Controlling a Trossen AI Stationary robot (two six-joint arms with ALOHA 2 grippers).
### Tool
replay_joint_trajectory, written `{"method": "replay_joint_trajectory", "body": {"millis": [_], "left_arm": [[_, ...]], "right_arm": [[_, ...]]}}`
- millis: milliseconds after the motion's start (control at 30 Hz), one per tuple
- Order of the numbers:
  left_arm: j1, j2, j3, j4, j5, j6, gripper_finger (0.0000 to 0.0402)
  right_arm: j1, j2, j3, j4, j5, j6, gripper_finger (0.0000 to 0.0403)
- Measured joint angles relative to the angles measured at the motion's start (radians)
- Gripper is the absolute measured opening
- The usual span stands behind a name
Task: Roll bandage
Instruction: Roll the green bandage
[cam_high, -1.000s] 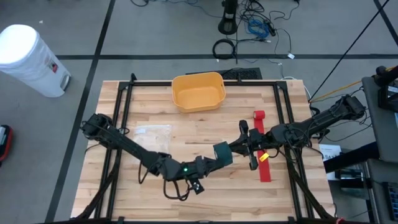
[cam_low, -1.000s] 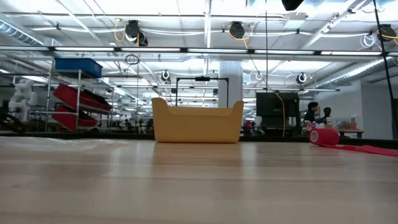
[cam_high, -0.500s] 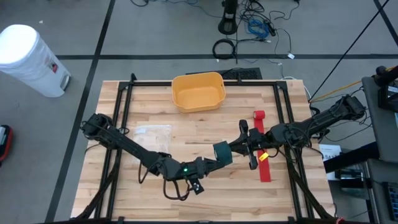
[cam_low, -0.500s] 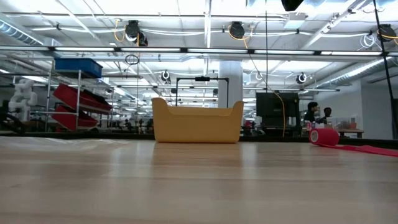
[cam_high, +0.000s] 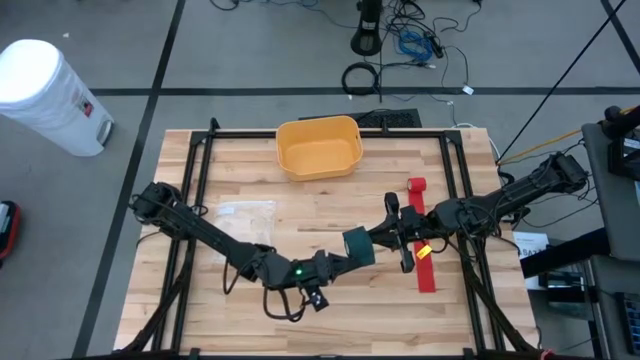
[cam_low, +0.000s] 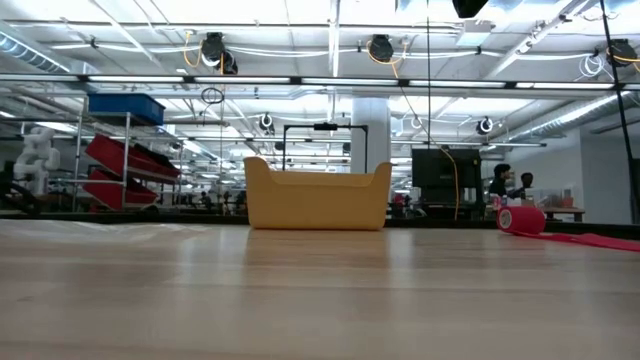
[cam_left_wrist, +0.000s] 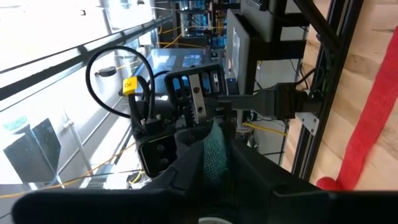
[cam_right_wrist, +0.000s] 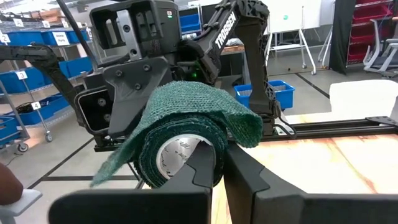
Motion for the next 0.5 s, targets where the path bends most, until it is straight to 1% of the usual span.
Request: {"method": "replay_joint_trajectory", "body": {"millis": [233, 367, 500], "left_arm": [[0.001, 0.0, 0.0, 0.0, 0.0, -0.003, 0.0009], [0.0, 0.0, 0.0, 0.008, -0.001, -0.008, 0.0011], [-0.003, 0.0, 0.0, 0.122, -0.024, 0.001, 0.0008]], "right_arm": [[0.0, 0.0, 0.0, 0.0, 0.0, 0.0, 0.0011], [0.0, 0.0, 0.0, 0.0, 0.0, 0.0, 0.0011], [0.0, 0.0, 0.0, -0.001, 0.0, 0.0, 0.0011]]}}
